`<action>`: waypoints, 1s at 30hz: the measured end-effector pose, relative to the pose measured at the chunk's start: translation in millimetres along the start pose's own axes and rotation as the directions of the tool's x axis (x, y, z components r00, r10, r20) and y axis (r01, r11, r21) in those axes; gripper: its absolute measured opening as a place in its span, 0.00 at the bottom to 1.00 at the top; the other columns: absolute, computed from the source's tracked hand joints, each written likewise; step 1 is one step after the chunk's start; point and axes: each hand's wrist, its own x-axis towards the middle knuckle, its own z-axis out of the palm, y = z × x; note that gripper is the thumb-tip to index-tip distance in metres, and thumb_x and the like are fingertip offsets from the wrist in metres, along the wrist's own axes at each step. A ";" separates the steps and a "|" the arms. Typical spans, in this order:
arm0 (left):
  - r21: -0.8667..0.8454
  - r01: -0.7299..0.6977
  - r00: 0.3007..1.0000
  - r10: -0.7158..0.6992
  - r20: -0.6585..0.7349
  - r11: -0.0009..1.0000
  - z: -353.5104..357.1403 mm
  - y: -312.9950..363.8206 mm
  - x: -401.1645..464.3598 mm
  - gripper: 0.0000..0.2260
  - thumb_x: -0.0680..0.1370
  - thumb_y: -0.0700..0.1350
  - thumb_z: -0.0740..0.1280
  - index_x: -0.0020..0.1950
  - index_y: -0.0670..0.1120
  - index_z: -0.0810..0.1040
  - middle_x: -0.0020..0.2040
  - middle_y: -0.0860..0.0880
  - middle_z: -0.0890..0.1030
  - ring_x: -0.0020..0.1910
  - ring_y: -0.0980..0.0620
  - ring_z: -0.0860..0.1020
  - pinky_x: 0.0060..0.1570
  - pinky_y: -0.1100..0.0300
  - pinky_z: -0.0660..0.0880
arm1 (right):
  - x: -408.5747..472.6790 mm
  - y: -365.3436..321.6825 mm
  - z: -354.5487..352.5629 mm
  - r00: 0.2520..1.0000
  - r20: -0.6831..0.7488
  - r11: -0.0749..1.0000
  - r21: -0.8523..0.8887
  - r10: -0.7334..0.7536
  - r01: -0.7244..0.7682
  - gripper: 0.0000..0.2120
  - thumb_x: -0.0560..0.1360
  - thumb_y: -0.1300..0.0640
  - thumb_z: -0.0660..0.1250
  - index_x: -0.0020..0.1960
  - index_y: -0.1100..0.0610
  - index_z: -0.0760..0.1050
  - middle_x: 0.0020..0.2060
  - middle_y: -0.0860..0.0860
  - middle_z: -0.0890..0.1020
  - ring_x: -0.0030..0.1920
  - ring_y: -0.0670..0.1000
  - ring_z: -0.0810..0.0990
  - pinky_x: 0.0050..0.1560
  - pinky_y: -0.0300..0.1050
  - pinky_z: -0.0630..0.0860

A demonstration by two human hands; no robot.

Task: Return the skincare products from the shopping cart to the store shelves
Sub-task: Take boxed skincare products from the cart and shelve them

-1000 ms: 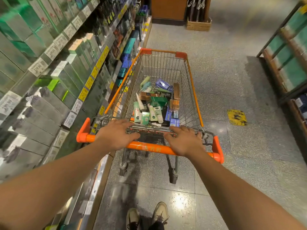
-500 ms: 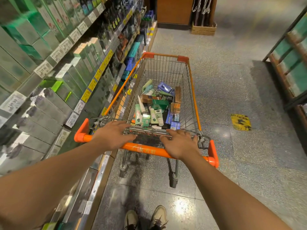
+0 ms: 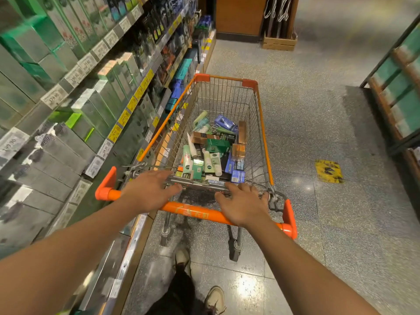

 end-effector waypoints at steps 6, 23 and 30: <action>0.037 -0.108 0.993 0.106 0.051 0.993 -5.0 -4.8 13.3 0.42 0.76 0.76 0.46 0.81 0.51 0.63 0.79 0.45 0.66 0.78 0.42 0.61 0.76 0.47 0.56 | 13.9 1.5 -0.8 0.998 -0.053 0.999 0.030 0.018 -0.016 0.31 0.81 0.29 0.48 0.78 0.40 0.66 0.79 0.53 0.67 0.80 0.59 0.58 0.76 0.72 0.36; -0.415 -0.016 0.972 0.112 0.207 0.910 -40.6 -13.6 156.8 0.25 0.85 0.60 0.57 0.77 0.49 0.71 0.76 0.44 0.71 0.72 0.44 0.72 0.68 0.54 0.68 | 131.9 -15.6 -27.5 0.982 0.050 0.948 0.254 0.184 -0.190 0.25 0.79 0.30 0.58 0.70 0.40 0.76 0.70 0.52 0.78 0.68 0.56 0.77 0.72 0.55 0.68; -0.442 0.127 0.971 -0.021 0.238 0.888 -34.7 2.1 227.5 0.25 0.83 0.62 0.59 0.77 0.53 0.70 0.78 0.47 0.68 0.66 0.45 0.76 0.64 0.53 0.72 | 222.0 -14.2 -29.5 0.987 0.020 0.960 0.232 0.157 -0.157 0.24 0.76 0.30 0.59 0.69 0.36 0.76 0.64 0.53 0.79 0.66 0.60 0.76 0.70 0.61 0.71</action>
